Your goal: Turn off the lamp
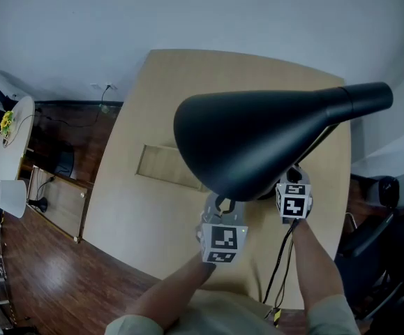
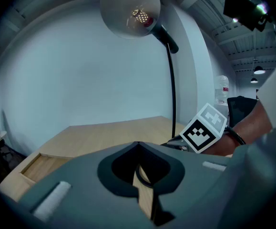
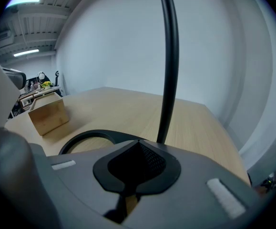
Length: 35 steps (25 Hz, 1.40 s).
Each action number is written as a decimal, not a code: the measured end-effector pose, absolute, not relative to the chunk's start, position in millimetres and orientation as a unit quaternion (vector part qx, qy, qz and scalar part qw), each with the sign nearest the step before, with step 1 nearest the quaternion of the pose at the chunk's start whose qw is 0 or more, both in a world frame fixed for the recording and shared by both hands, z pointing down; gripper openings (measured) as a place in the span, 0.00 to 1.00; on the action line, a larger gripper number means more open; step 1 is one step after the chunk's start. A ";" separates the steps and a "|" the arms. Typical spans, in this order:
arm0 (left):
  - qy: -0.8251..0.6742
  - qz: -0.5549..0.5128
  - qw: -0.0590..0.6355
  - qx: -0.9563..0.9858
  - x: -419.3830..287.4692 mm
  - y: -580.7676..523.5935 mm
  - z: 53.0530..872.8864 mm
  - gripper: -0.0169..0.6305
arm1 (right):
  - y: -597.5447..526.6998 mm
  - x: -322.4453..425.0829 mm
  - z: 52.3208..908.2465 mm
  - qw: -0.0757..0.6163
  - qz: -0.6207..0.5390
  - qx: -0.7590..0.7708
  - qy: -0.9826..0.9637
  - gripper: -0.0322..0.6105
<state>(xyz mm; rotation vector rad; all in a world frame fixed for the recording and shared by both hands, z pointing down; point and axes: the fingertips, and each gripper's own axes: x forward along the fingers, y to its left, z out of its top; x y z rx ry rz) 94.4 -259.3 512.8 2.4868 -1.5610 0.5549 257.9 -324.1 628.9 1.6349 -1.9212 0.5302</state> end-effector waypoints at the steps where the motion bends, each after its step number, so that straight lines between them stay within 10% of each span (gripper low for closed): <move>1: -0.522 0.184 0.075 0.830 93.9 -259.3 511.1 0.03 | -323.9 257.3 627.6 0.278 0.194 0.612 -0.715 0.05; 35: -0.480 0.087 0.023 0.872 50.1 -177.8 413.7 0.03 | -175.4 204.7 432.5 0.126 0.078 0.703 -0.695 0.05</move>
